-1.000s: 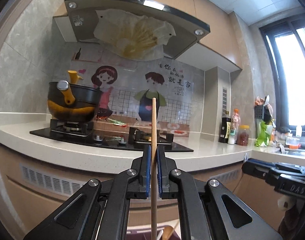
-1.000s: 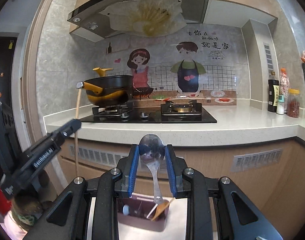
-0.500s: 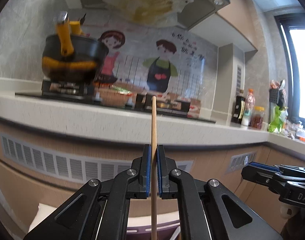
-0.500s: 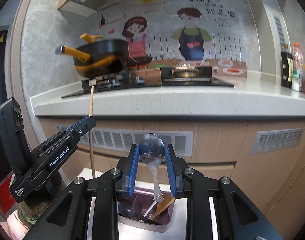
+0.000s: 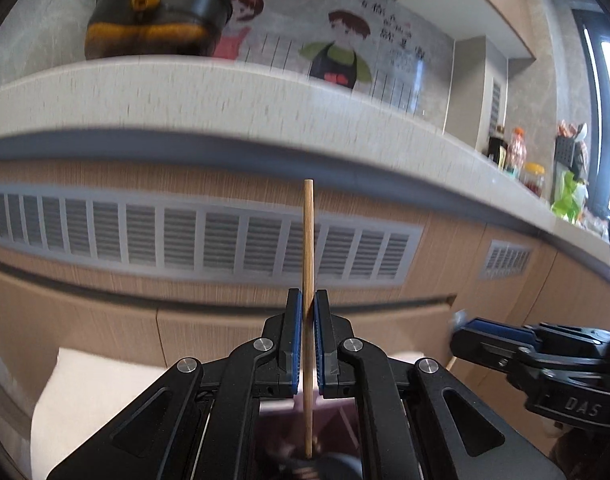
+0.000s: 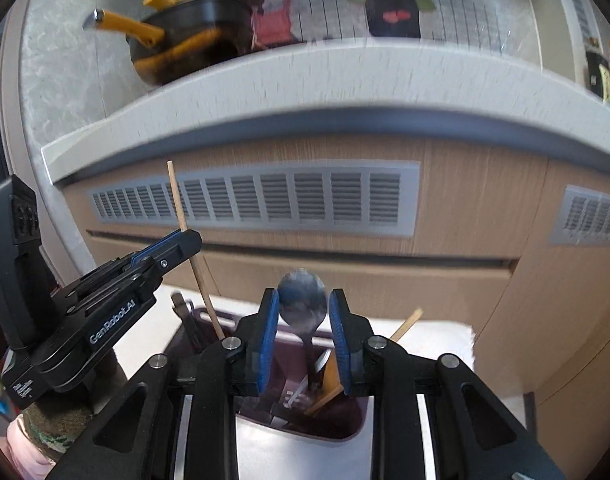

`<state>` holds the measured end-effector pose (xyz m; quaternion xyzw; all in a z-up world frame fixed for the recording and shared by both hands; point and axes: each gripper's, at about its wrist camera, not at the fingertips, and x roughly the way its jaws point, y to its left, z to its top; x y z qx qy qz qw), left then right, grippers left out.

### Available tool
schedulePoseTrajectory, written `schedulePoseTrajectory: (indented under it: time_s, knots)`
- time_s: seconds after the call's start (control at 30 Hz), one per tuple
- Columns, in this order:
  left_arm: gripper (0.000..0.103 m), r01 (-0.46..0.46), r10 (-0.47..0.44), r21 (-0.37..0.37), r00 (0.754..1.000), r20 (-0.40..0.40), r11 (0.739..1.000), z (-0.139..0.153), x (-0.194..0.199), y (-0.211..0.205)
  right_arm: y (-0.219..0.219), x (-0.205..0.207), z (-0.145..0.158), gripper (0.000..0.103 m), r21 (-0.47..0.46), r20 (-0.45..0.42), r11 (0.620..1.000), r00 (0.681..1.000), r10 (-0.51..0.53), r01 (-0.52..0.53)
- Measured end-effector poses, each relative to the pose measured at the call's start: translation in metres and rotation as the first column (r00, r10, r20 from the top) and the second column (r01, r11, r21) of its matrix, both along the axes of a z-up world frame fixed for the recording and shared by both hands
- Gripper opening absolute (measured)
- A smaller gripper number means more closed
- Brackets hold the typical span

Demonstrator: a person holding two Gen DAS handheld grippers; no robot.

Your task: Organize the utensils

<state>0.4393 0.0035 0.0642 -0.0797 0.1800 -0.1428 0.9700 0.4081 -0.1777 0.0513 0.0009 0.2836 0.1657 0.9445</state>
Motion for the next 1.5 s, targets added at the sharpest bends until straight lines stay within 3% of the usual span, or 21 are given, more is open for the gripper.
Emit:
schedulePoseTrajectory:
  time_s: [0.33, 0.4, 0.43, 0.47, 0.53, 0.6, 0.67, 0.8, 0.97, 1.27, 1.4, 1.5]
  knots:
    - [0.009, 0.033, -0.022, 0.078, 0.99, -0.14, 0.996, -0.044, -0.004, -0.013, 0.001, 0.009, -0.038, 0.024, -0.027, -0.105, 1.0, 0.994, -0.011, 0.008]
    - [0.017, 0.039, -0.025, 0.079, 0.986, -0.167, 0.996, -0.044, -0.005, -0.013, -0.001, 0.006, -0.041, 0.026, -0.029, -0.125, 1.0, 0.992, -0.011, 0.008]
    - [0.028, 0.038, -0.024, 0.076, 0.984, -0.175, 0.996, -0.043, -0.007, -0.013, -0.002, 0.003, -0.042, 0.027, -0.031, -0.127, 0.999, 0.992, -0.015, 0.011]
    - [0.04, 0.031, -0.018, 0.072, 0.984, -0.177, 0.997, -0.042, -0.012, -0.011, -0.004, -0.001, -0.041, 0.032, -0.035, -0.123, 0.999, 0.992, -0.022, 0.018]
    - [0.054, 0.021, -0.009, 0.068, 0.986, -0.169, 0.997, -0.037, -0.022, -0.005, -0.007, -0.014, -0.038, 0.043, -0.04, -0.108, 0.999, 0.993, -0.035, 0.031]
    - [0.058, 0.004, 0.007, 0.072, 0.988, -0.155, 0.997, -0.029, -0.036, 0.0, -0.012, -0.032, -0.032, 0.058, -0.038, -0.088, 0.998, 0.995, -0.057, 0.054]
    - [0.073, -0.014, 0.026, 0.074, 0.987, -0.161, 0.997, -0.024, -0.051, 0.007, -0.015, -0.046, -0.028, 0.065, -0.037, -0.078, 0.997, 0.995, -0.069, 0.067]
    - [0.085, -0.058, 0.074, 0.085, 0.978, -0.195, 0.995, -0.02, -0.085, 0.018, -0.026, -0.081, -0.023, 0.082, -0.028, -0.074, 0.994, 0.991, -0.109, 0.107]
    - [0.1, -0.101, 0.128, 0.129, 0.967, -0.22, 0.986, -0.029, -0.147, 0.022, -0.037, -0.136, -0.027, 0.088, -0.021, -0.066, 0.987, 0.985, -0.159, 0.158]
    - [0.103, -0.21, 0.243, 0.218, 0.96, -0.137, 0.953, -0.041, -0.261, 0.014, -0.041, -0.231, -0.047, 0.095, -0.032, 0.008, 0.977, 0.977, -0.211, 0.211]
    - [0.103, -0.276, 0.306, 0.283, 0.95, -0.067, 0.919, -0.043, -0.303, 0.004, -0.041, -0.261, -0.045, 0.096, -0.046, 0.081, 0.97, 0.969, -0.235, 0.239]
    - [0.103, -0.275, 0.295, 0.253, 0.955, -0.044, 0.928, -0.044, -0.324, 0.003, -0.045, -0.279, -0.041, 0.101, -0.011, 0.108, 0.967, 0.962, -0.253, 0.255]
